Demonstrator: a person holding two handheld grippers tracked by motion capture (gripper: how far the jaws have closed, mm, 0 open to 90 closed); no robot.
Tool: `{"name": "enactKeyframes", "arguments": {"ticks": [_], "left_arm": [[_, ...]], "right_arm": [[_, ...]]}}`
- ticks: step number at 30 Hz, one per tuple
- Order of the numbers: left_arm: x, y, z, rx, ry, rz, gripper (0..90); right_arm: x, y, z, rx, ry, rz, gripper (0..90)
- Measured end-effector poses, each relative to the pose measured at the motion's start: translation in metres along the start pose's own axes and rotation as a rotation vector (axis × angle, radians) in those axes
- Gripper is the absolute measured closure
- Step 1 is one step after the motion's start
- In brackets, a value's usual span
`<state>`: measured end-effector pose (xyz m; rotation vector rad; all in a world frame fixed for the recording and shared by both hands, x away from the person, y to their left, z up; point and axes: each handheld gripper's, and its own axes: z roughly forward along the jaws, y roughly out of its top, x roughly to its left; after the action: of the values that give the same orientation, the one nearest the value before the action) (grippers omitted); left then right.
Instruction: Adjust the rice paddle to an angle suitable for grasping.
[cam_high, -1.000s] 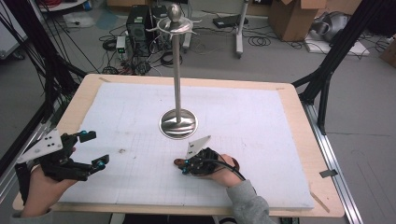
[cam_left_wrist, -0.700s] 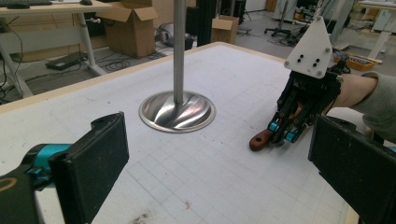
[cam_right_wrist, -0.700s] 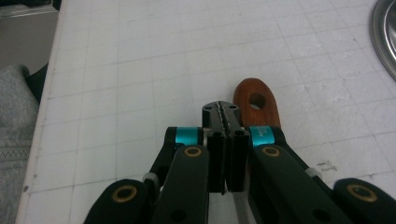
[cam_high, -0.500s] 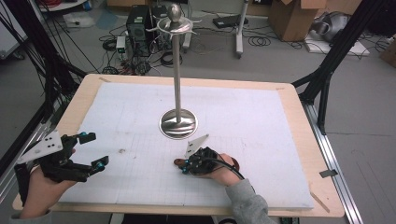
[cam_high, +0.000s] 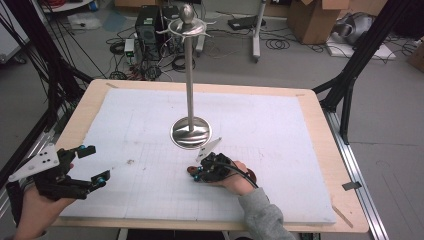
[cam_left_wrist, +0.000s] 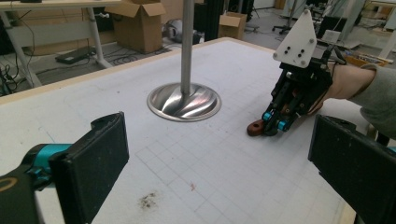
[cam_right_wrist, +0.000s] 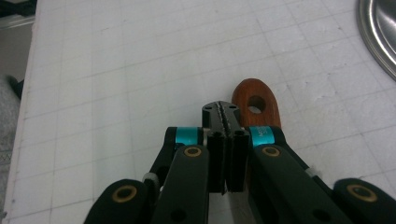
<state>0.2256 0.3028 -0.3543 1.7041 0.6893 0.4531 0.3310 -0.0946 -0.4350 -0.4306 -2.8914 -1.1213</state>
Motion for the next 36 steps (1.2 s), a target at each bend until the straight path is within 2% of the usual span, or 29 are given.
{"name": "enactKeyframes", "arguments": {"ticks": [14,26,31,36], "left_arm": [[-0.001,-0.002,-0.001,0.011,0.004,-0.001,5.5],[-0.001,-0.003,-0.001,0.012,0.005,-0.006,5.5],[-0.004,0.000,0.000,-0.001,-0.016,-0.002,5.5],[-0.002,-0.002,0.001,0.011,-0.005,-0.004,5.5]], "right_arm": [[-0.012,-0.003,-0.004,-0.013,-0.075,0.058,89.6],[-0.018,-0.006,-0.009,-0.011,-0.134,0.085,89.6],[-0.018,-0.006,-0.009,-0.010,-0.133,0.085,89.5],[-0.017,-0.005,-0.010,-0.028,-0.122,0.072,89.5]]}}
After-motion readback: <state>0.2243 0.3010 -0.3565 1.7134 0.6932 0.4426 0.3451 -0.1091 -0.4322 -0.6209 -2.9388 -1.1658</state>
